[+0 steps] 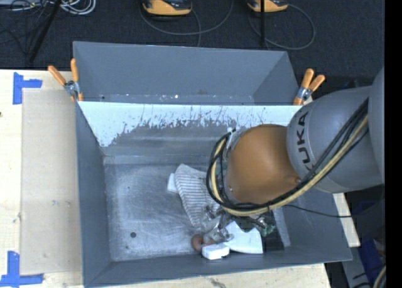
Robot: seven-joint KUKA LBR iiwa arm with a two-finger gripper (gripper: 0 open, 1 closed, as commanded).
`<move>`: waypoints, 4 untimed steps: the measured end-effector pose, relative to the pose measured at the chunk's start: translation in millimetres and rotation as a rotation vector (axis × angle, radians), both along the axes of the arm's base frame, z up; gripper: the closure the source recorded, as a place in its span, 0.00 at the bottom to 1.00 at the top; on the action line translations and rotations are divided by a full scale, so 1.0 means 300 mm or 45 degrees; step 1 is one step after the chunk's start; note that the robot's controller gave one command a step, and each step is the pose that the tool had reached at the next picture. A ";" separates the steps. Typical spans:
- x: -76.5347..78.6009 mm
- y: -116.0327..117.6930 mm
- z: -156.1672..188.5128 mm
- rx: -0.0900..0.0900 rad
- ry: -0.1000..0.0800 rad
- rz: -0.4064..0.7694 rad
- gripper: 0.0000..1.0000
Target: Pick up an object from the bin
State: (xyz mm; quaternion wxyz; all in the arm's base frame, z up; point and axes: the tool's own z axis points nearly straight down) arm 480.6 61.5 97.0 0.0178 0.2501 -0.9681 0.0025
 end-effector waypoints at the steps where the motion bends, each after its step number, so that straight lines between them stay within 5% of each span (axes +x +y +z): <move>1: 0.001 0.000 0.000 0.001 -0.001 -0.002 1.00; 2: 0.013 0.012 0.179 0.018 -0.032 0.012 1.00; 3: 0.012 0.012 0.515 0.018 -0.043 -0.065 1.00; 4: 0.012 0.012 0.515 0.017 -0.042 -0.065 1.00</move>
Offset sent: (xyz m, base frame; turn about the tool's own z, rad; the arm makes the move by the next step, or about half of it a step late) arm 0.0056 0.0025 0.0770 -0.0141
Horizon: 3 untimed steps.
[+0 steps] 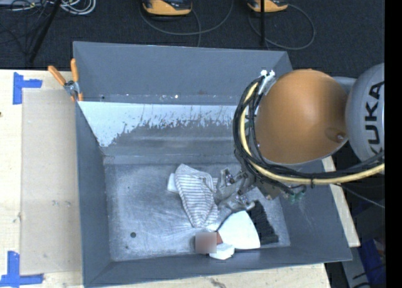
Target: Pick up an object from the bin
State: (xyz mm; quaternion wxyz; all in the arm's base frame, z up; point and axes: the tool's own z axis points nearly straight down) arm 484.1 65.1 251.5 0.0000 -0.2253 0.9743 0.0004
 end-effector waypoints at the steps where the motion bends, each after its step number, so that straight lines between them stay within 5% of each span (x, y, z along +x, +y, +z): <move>1: -0.005 0.043 -0.006 -0.003 0.000 0.056 1.00; 3: -0.010 0.111 -0.332 0.000 0.000 0.143 1.00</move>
Offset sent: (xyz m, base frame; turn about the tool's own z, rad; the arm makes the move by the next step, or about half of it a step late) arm -0.0039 0.0386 -0.0920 -0.1051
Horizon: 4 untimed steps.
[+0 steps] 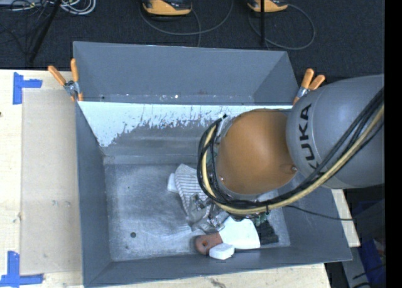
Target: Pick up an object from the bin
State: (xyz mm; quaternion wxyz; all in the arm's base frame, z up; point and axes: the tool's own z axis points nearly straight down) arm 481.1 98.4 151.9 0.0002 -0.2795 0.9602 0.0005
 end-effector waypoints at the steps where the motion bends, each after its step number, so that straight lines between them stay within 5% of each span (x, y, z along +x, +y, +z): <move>1: 0.021 0.004 -0.256 0.008 -0.029 0.003 0.00; 2: 0.037 0.011 -0.269 0.010 -0.036 0.003 0.00; 3: 0.312 -0.159 -0.252 -0.002 0.012 0.137 1.00; 4: 0.312 -0.160 -0.252 -0.002 0.012 0.136 1.00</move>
Offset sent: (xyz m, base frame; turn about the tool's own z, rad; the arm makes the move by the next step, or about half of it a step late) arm 0.0000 0.0000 0.0000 0.0000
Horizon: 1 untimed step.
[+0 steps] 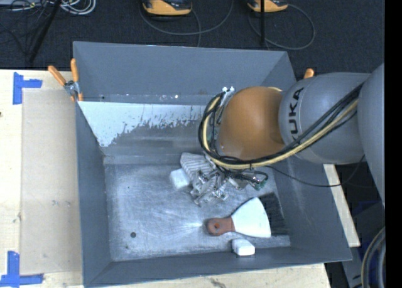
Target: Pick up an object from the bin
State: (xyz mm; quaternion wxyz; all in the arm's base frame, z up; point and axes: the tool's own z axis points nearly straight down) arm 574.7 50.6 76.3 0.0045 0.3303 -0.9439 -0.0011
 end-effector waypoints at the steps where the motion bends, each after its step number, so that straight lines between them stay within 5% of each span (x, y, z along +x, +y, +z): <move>1: 0.036 -0.057 0.516 0.003 -0.018 -0.024 1.00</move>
Offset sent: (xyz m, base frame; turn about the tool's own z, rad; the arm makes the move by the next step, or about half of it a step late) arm 0.0000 0.0000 0.0000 0.0000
